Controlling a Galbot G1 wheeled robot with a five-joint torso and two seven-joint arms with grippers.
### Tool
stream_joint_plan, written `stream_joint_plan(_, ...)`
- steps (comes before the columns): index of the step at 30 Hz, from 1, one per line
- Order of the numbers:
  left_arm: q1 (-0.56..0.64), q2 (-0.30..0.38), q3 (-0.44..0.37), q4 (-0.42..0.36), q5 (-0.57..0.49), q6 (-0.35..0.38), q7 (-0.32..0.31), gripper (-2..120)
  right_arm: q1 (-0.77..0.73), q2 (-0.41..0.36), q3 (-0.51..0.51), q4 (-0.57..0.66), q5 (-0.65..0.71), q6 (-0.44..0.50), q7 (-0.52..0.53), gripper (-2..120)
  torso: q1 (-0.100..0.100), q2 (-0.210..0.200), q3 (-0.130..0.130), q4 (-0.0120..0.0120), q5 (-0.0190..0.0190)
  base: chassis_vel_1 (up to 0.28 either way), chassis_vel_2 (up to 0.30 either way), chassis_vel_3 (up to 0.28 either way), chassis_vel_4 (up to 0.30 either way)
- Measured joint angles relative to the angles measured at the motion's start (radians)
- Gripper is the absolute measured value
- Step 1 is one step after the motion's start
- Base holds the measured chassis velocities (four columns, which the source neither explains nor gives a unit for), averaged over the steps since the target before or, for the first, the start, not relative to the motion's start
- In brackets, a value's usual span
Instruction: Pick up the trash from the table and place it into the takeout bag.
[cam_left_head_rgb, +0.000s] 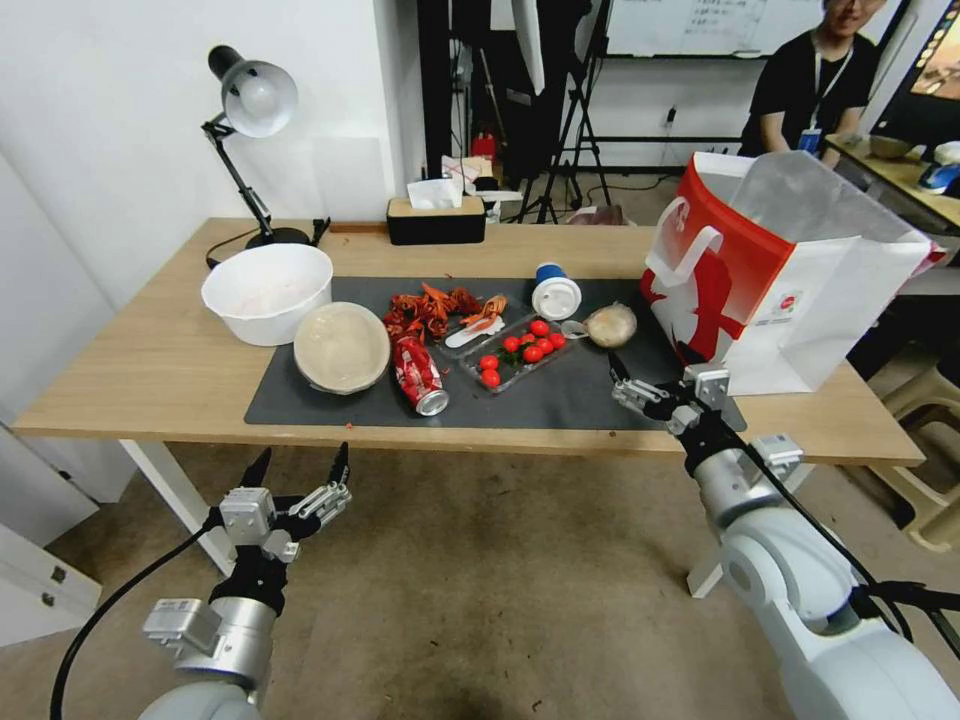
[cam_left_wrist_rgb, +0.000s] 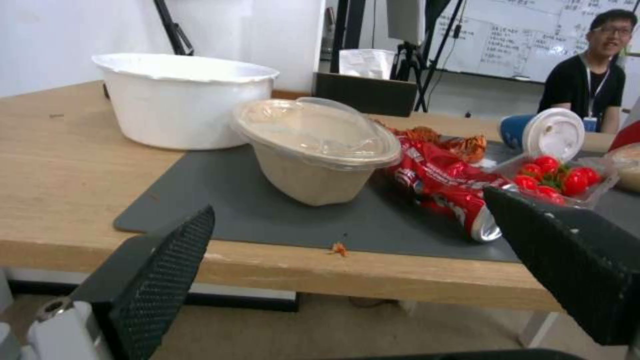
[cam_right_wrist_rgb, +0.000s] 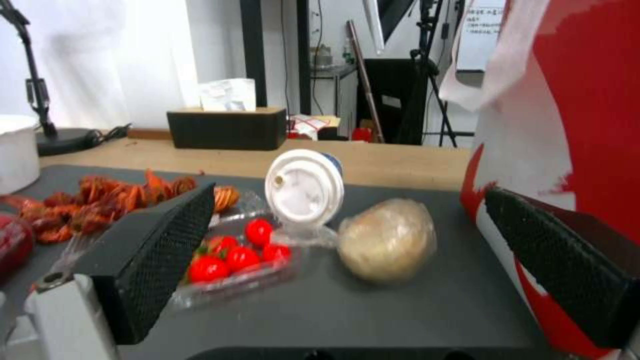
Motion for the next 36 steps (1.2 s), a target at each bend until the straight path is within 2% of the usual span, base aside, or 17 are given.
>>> stream_joint_plan(8,0.003,-0.012,0.001,0.002,0.010,-0.001,-0.002,100,0.118,-0.009,-0.050,-0.057,0.029,-0.051,0.065,100,0.000,0.000,0.000,0.0001,0.0001,0.000,0.000,0.000,0.000)
stream_joint_plan(17,-0.003,-0.022,0.003,0.015,0.017,-0.002,-0.003,100,0.253,-0.017,-0.118,-0.177,0.088,-0.134,0.163,100,0.000,0.000,0.000,0.0000,0.0001,0.000,0.000,0.000,0.000)
stream_joint_plan(36,-0.003,-0.021,0.001,0.027,0.017,-0.012,-0.005,100,0.407,0.019,-0.203,-0.330,0.253,-0.217,0.307,100,0.000,0.000,0.000,0.0000,0.0001,0.000,0.000,0.000,0.000)
